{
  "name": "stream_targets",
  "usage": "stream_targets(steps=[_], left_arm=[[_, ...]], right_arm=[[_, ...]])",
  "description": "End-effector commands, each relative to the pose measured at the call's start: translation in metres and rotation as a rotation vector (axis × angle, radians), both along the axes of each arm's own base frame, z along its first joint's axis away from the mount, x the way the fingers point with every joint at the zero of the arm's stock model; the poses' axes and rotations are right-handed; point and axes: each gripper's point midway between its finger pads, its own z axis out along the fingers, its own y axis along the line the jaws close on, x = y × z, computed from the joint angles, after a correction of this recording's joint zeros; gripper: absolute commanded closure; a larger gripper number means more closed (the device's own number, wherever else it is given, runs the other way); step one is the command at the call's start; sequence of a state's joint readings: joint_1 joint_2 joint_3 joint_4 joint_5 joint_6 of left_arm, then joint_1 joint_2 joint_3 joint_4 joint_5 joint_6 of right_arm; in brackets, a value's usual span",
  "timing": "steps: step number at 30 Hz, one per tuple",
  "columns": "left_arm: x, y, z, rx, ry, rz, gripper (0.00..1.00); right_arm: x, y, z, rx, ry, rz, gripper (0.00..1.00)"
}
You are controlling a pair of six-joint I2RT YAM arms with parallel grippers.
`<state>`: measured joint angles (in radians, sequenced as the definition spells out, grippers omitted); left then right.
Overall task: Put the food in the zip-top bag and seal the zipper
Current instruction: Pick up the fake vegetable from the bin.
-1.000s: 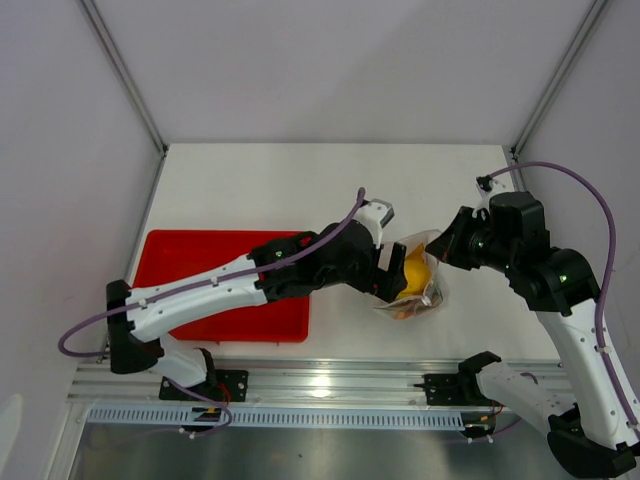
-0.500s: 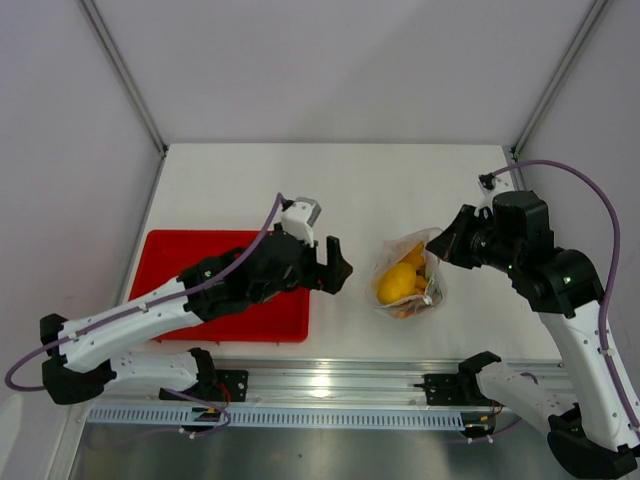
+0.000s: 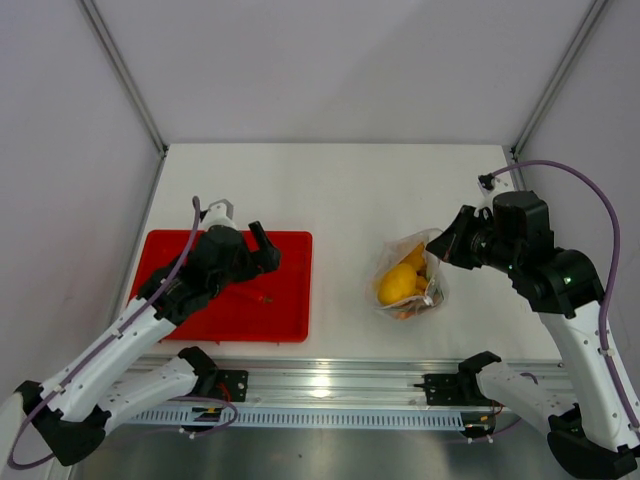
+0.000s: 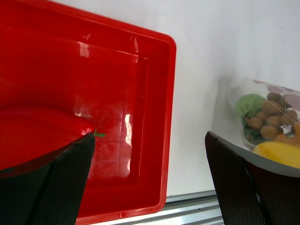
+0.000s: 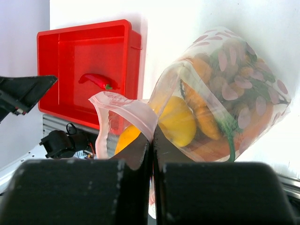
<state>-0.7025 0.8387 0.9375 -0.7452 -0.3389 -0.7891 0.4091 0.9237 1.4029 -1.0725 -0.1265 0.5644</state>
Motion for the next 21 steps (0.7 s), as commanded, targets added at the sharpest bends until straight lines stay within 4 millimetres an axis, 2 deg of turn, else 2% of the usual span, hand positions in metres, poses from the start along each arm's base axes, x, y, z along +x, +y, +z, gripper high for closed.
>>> stream_targets(steps=[1,2,3,6,8,12,21], left_arm=[[0.0,0.002,-0.021,-0.059,0.108,0.062,0.01],[-0.001,0.0,-0.026,-0.086,0.137,0.075,0.01],[-0.003,0.006,-0.041,-0.119,0.197,0.159,0.01],[-0.008,0.028,-0.067,-0.142,0.324,0.412,0.0],[-0.006,0.031,-0.078,-0.139,0.367,0.449,0.01],[-0.005,0.032,-0.092,-0.179,0.433,0.535,0.0],[0.002,0.051,-0.121,-0.258,0.535,0.79,0.0]], right_arm=[[0.001,0.003,0.026,0.047,-0.094,0.015,1.0],[0.001,0.002,0.026,0.048,-0.095,0.013,1.0],[0.0,0.003,0.027,0.049,-0.094,0.015,1.0],[-0.001,0.002,0.028,0.05,-0.095,0.015,1.0],[-0.002,0.002,0.028,0.05,-0.097,0.014,1.0],[-0.002,0.0,0.027,0.047,-0.097,0.011,1.0],[-0.004,0.0,0.025,0.049,-0.096,0.01,1.0]])
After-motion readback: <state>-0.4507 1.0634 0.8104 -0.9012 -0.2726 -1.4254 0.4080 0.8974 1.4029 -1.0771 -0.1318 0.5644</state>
